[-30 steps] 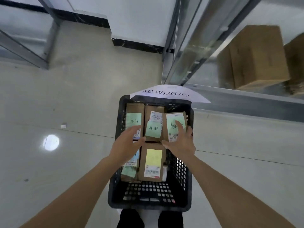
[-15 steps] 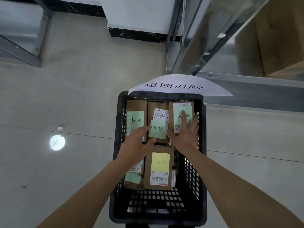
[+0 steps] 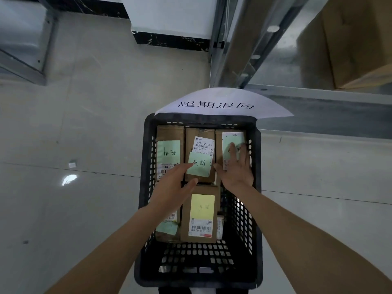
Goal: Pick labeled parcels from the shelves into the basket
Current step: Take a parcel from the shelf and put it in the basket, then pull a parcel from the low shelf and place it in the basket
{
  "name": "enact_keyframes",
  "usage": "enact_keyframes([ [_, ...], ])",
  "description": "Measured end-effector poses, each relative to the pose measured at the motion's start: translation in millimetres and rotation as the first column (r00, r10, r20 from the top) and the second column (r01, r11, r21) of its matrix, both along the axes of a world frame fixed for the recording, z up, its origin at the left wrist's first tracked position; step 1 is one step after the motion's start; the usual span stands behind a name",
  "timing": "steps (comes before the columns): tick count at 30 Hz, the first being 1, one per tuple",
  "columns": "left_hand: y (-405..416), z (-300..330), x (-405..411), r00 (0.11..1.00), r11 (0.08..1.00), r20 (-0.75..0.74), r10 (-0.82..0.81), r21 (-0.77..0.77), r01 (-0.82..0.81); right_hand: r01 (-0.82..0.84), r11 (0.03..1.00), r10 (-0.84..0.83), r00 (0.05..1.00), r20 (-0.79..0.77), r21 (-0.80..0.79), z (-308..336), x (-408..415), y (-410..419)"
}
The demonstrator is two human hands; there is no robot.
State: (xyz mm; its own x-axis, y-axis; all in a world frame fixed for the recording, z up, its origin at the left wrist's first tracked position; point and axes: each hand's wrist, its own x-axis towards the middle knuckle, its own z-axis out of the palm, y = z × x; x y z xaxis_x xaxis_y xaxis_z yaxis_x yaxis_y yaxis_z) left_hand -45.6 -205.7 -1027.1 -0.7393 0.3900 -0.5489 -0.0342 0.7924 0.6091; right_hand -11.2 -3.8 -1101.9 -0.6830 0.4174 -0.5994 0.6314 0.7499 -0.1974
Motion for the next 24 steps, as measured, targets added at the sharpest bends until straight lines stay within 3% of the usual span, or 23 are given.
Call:
enact_keyframes([
  [5,-2,43,1,0.999,0.997,-0.027,-0.024,-0.078,0.022,-0.050,0.995,0.050,0.999,-0.007,-0.086,58,8,-1],
  [11,14,144,-1,0.992,0.989,-0.099,-0.083,-0.134,0.069,-0.214,0.976,0.213,0.976,-0.033,-0.027,175,29,22],
  [19,90,292,-7,0.955,0.982,-0.233,-0.181,-0.095,0.163,-0.175,0.981,0.184,0.977,-0.112,0.079,346,37,106],
  [24,141,341,-14,0.928,0.975,-0.299,-0.220,-0.062,0.212,-0.129,0.991,0.132,0.970,-0.206,0.029,408,45,168],
])
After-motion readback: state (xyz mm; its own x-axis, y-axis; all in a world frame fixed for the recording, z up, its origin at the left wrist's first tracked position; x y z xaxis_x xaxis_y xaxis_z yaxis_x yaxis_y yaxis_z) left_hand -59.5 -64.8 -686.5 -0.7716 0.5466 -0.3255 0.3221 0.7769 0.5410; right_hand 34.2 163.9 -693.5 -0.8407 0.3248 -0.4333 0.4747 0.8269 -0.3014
